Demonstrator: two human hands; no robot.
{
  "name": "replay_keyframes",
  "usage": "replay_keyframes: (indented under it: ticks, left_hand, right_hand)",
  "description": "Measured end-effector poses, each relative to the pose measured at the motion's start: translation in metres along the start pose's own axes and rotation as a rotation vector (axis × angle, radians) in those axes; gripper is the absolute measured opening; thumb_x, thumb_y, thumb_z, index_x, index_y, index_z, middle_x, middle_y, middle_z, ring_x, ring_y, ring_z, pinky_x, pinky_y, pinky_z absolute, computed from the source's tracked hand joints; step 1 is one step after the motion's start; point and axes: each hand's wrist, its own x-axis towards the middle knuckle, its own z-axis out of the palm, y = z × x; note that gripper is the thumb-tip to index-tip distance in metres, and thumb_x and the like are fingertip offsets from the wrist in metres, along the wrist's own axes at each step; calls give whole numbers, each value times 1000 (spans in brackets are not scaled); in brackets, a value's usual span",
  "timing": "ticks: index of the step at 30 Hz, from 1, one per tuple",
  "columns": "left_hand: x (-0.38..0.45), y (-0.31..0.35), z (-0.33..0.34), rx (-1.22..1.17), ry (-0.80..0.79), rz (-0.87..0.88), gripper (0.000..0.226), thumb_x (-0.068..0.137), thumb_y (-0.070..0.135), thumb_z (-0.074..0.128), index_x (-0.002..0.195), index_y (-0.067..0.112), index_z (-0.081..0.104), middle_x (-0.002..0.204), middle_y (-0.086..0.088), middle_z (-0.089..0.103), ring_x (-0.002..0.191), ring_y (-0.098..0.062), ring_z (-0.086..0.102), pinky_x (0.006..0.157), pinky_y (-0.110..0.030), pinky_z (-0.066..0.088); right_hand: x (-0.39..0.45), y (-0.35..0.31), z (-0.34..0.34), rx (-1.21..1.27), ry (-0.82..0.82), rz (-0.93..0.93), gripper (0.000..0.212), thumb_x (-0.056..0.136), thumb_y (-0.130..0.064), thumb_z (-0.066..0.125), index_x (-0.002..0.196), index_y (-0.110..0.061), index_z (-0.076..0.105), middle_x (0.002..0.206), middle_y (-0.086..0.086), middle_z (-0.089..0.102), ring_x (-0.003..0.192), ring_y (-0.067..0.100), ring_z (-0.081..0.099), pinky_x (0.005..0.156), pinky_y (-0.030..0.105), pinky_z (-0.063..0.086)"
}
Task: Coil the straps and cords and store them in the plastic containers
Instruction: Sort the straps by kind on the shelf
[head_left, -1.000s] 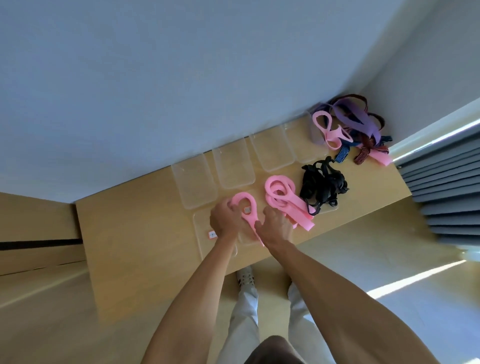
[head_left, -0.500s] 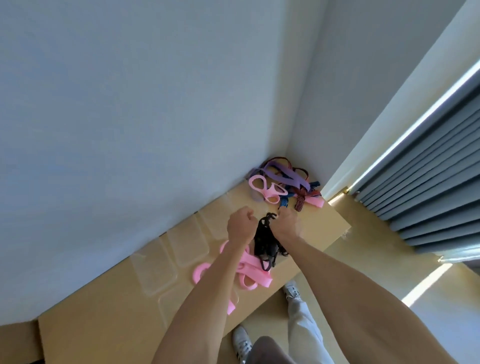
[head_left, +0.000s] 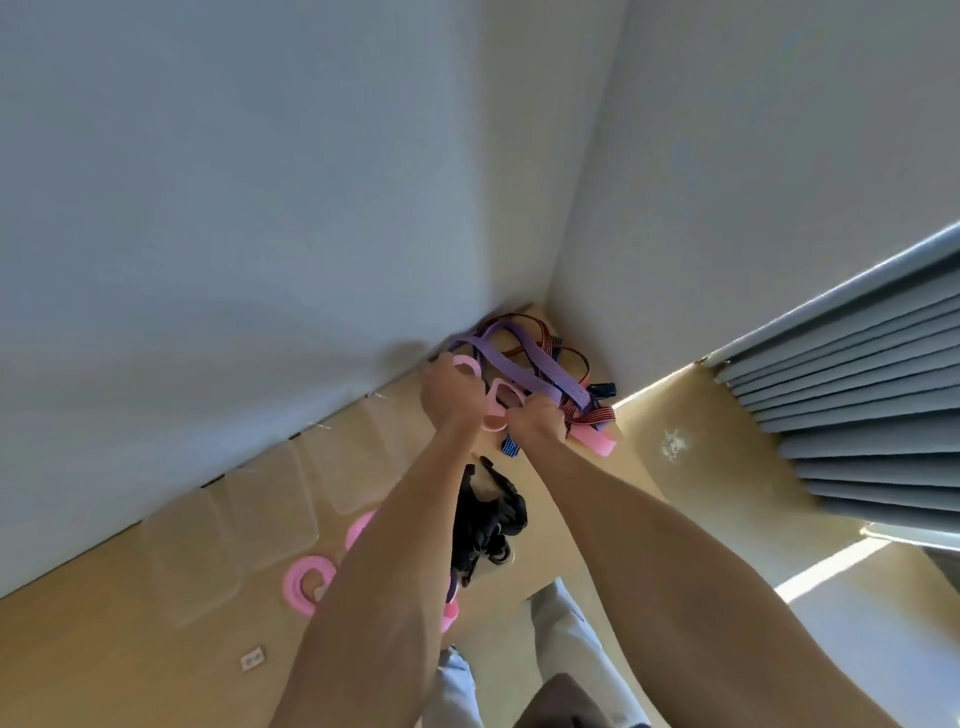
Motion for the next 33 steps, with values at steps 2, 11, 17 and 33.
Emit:
replay_keyframes:
  ticks: [2, 11, 17, 33]
  left_hand:
    - [11, 2, 2, 77, -15, 9, 31, 90, 17, 59, 120, 12, 64, 126, -10, 57, 105, -29, 63, 88, -37, 54]
    - [16, 5, -5, 44, -126, -59, 5, 87, 14, 64, 87, 14, 69, 88, -7, 71, 92, -29, 70, 65, -29, 47]
    - [-1, 16, -27, -321, -124, -113, 9, 78, 25, 68, 73, 18, 70, 73, -2, 66, 76, -28, 67, 70, -37, 55]
    - [-103, -38, -144, -782, -60, 76, 12, 82, 13, 75, 73, 20, 75, 69, 3, 74, 71, -19, 70, 66, -26, 56]
  right_hand:
    - [7, -5, 3, 39, 5, 40, 42, 93, -18, 58, 131, -5, 52, 124, 19, 63, 110, 34, 63, 67, 28, 39]
    - [12, -18, 8, 364, 77, 176, 30, 96, -9, 61, 125, -1, 59, 127, 17, 64, 110, 29, 64, 61, 20, 47]
    - [-18, -30, 4, 409, 130, 42, 27, 88, -11, 65, 114, -8, 66, 104, 10, 69, 97, 27, 65, 79, 31, 51]
    - [-167, -41, -25, 486, 7, -606, 23, 85, 4, 55, 92, 1, 76, 78, 20, 72, 71, 26, 65, 74, 43, 56]
